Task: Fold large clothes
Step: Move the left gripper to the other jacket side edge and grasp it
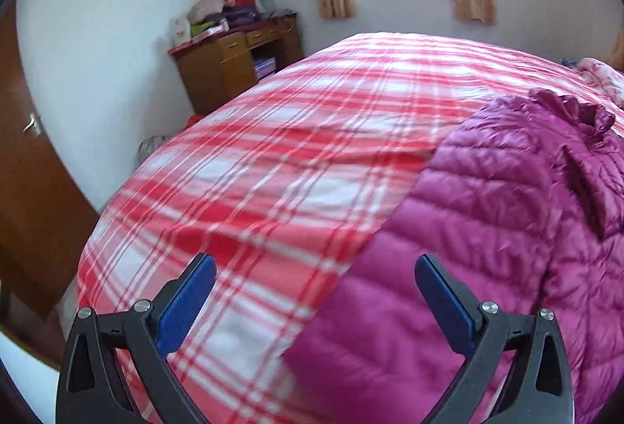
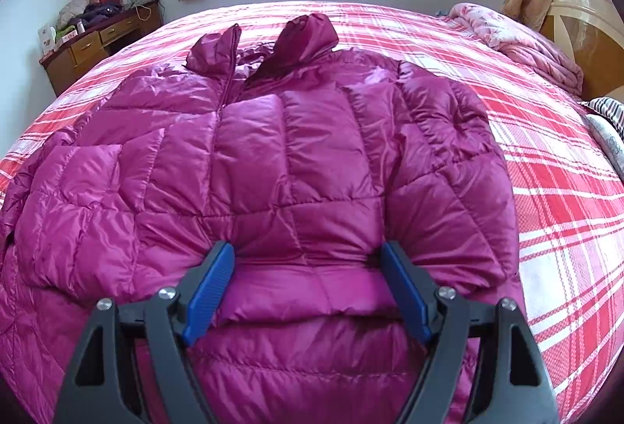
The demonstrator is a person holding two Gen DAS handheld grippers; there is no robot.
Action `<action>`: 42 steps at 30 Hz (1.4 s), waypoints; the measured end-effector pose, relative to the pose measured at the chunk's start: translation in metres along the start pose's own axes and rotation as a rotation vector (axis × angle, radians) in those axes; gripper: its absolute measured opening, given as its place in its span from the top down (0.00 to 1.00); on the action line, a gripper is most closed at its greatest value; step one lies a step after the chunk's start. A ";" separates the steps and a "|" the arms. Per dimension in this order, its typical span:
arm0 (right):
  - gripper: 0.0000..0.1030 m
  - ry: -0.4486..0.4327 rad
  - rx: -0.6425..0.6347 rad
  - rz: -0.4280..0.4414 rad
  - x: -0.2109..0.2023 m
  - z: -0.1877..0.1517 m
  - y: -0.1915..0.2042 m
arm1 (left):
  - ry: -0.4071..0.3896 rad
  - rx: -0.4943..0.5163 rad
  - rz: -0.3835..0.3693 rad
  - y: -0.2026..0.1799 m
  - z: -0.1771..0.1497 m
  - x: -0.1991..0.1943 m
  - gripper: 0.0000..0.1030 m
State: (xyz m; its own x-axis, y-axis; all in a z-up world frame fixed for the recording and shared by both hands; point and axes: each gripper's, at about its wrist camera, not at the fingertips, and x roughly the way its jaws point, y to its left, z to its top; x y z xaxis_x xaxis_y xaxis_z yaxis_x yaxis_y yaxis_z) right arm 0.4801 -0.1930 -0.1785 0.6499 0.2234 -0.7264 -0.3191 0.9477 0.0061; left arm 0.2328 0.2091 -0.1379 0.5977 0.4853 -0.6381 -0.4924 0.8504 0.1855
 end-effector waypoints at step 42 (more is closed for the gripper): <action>0.21 -0.005 -0.003 -0.018 -0.003 -0.002 0.001 | -0.099 -0.067 -0.188 0.011 -0.005 -0.046 0.91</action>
State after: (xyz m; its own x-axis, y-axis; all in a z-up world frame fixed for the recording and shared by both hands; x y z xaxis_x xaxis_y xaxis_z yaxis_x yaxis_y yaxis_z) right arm 0.4765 -0.1936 -0.1780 0.6594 0.2071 -0.7227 -0.3093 0.9509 -0.0097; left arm 0.1968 0.1950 -0.1099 0.7407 0.3396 -0.5797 -0.4050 0.9141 0.0181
